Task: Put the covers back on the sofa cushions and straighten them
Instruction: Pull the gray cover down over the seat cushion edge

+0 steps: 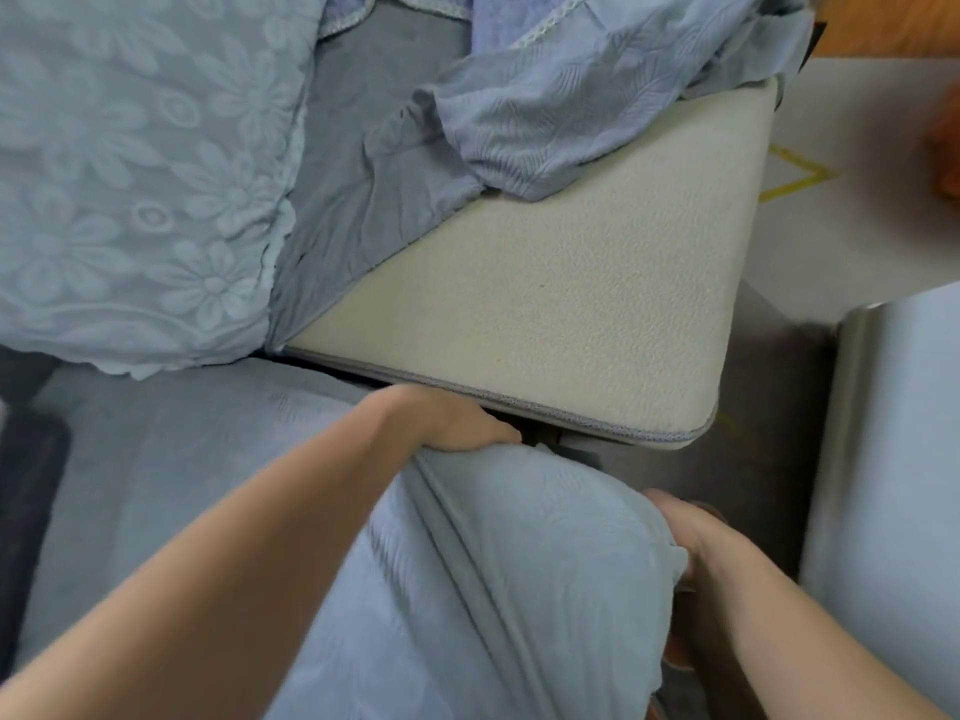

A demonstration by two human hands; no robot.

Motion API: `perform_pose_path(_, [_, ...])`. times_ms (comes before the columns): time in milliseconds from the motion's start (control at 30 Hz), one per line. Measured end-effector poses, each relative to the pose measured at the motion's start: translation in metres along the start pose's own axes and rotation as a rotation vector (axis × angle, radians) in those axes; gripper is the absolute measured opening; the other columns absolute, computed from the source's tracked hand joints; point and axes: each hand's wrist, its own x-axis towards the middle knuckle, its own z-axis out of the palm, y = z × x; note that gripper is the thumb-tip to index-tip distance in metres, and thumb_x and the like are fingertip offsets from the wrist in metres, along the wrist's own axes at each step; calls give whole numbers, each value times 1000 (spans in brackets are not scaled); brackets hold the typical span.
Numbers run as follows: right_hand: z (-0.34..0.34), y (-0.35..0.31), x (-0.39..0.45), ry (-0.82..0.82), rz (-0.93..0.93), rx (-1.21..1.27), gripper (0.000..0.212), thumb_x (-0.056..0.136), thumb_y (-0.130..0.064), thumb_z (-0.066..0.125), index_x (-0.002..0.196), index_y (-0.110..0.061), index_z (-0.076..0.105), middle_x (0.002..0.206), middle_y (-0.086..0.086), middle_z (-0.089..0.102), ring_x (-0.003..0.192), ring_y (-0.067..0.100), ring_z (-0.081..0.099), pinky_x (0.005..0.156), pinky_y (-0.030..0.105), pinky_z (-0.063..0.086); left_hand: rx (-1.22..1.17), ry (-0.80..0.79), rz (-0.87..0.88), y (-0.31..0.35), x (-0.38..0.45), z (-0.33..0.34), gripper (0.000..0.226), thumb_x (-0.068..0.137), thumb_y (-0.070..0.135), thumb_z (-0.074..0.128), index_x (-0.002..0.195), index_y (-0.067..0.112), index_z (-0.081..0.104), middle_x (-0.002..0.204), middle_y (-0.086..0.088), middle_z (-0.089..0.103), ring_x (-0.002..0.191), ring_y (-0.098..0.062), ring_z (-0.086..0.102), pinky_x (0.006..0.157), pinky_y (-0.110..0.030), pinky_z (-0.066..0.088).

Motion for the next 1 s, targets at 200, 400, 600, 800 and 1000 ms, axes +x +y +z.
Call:
perform_pose_path(200, [-21,0,48,477,-349,-323,27,101,-32,48,93,-10,63,93,13,67,90,33,63,72,35,46,-5,-48,80,23,26,10,72,85,81,36,144,41,48,157,7,37,142,-20,36,118,-44,23])
perform_pose_path(400, [-14,12,79,525,-306,-44,22,95,-28,57,90,-7,64,87,13,69,85,28,63,77,42,51,-165,-173,54,7,32,-5,86,64,93,54,131,40,61,142,4,56,128,-20,53,116,-45,31])
perform_pose_path(600, [-37,8,53,20,-3,422,34,99,-33,57,121,-8,65,116,15,68,99,27,61,84,42,54,119,-284,98,18,28,-12,87,74,92,42,144,41,48,148,7,50,132,-18,50,116,-44,30])
perform_pose_path(800, [-12,53,17,-210,-74,738,41,92,-34,62,123,-7,67,133,22,60,123,35,58,106,52,43,43,-47,175,13,25,10,75,89,82,28,148,38,42,156,12,37,142,-15,36,117,-44,22])
perform_pose_path(1000, [-4,60,46,291,-111,546,25,94,-14,54,97,-17,78,99,16,75,92,34,69,91,49,55,-15,102,156,10,31,22,58,90,79,31,133,48,53,146,15,49,132,-16,45,111,-44,31])
